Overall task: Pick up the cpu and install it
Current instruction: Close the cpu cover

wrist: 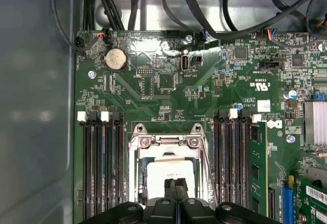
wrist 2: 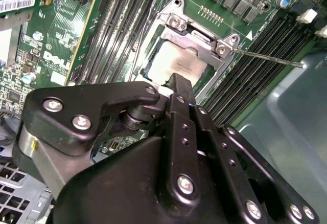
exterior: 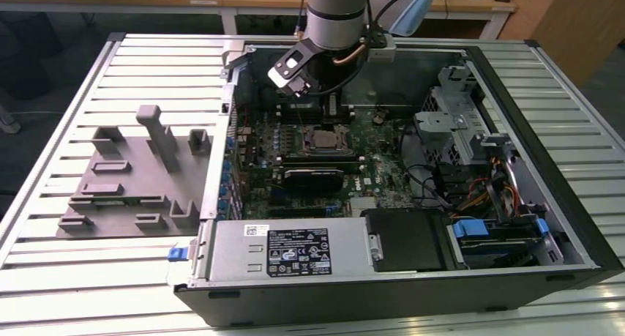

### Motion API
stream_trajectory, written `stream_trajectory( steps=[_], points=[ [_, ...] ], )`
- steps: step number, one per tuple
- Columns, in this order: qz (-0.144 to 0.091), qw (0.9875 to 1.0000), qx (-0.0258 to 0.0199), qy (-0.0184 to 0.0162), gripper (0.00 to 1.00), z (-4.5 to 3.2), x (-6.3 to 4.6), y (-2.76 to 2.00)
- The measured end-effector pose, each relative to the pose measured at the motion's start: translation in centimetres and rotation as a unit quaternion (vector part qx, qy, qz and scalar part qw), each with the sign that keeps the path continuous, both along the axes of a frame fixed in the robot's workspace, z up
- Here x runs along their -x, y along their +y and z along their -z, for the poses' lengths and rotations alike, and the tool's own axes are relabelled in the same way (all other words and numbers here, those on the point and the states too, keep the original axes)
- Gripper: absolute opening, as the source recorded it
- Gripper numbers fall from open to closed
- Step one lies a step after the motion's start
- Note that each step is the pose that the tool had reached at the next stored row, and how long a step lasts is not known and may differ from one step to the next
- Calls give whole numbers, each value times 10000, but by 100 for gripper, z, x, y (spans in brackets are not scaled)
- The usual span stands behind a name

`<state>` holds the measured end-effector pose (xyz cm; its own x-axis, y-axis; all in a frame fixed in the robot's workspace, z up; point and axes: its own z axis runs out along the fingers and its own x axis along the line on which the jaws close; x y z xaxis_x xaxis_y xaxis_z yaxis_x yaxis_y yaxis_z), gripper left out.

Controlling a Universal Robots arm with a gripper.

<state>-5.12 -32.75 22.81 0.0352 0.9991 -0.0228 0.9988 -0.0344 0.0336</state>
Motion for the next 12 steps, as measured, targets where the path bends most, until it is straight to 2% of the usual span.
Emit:
stream_trajectory(
  steps=[4, 7, 9, 12],
  points=[
    [-37, 10000, 0, 0, 11, 0, 1, 0],
    [-253, 9997, 0, 0, 11, 0, 1, 0],
    [-432, 9991, 0, -1, 11, 0, 1, 0],
    [-710, 9975, 0, 0, 11, 0, 1, 0]
  ],
)
